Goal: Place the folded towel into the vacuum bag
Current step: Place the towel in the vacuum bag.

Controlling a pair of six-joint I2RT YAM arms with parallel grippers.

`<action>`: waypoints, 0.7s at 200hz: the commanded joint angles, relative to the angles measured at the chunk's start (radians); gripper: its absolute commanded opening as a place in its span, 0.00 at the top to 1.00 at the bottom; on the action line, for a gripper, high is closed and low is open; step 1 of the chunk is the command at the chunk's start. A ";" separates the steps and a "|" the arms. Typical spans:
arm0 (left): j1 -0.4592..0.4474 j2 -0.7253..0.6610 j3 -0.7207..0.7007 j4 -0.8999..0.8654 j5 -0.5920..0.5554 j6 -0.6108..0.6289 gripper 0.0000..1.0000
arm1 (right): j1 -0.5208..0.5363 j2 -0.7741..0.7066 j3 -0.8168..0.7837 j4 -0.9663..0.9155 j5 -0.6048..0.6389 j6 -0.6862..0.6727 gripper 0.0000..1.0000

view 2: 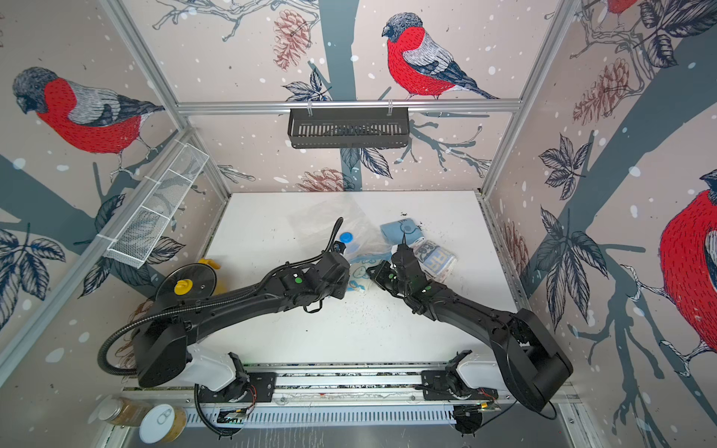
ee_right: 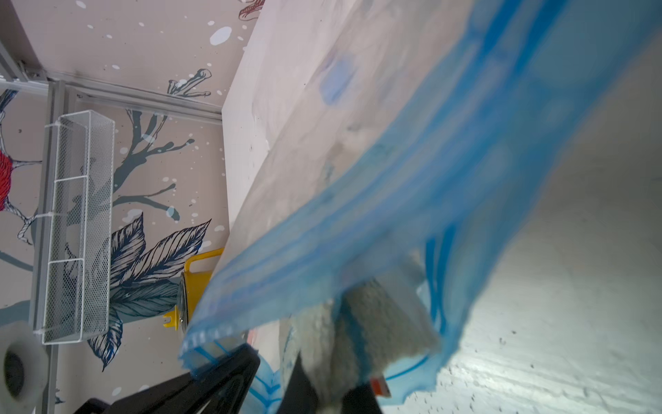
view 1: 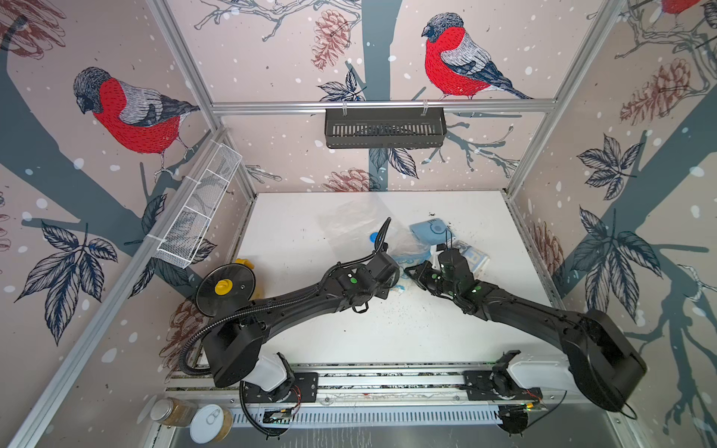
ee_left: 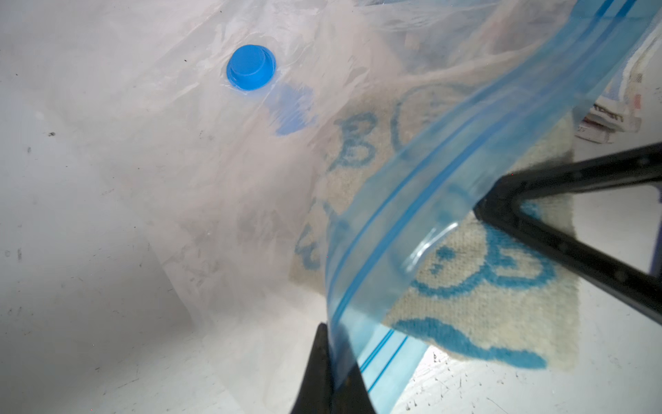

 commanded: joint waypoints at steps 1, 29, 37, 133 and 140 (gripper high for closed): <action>0.001 0.006 0.009 0.029 0.024 -0.041 1.00 | -0.001 0.017 0.015 0.019 0.047 0.030 0.93; 0.001 0.010 0.016 0.040 0.042 -0.059 1.00 | 0.003 0.055 0.036 0.018 0.062 0.042 0.90; 0.001 0.011 0.019 0.043 0.047 -0.061 1.00 | 0.005 0.066 0.040 0.023 0.064 0.045 0.88; 0.003 0.040 0.067 0.023 0.012 -0.072 1.00 | -0.034 -0.058 0.049 -0.184 0.112 -0.063 0.30; 0.002 0.040 0.072 0.024 0.012 -0.068 1.00 | -0.046 -0.099 0.038 -0.208 0.115 -0.072 0.30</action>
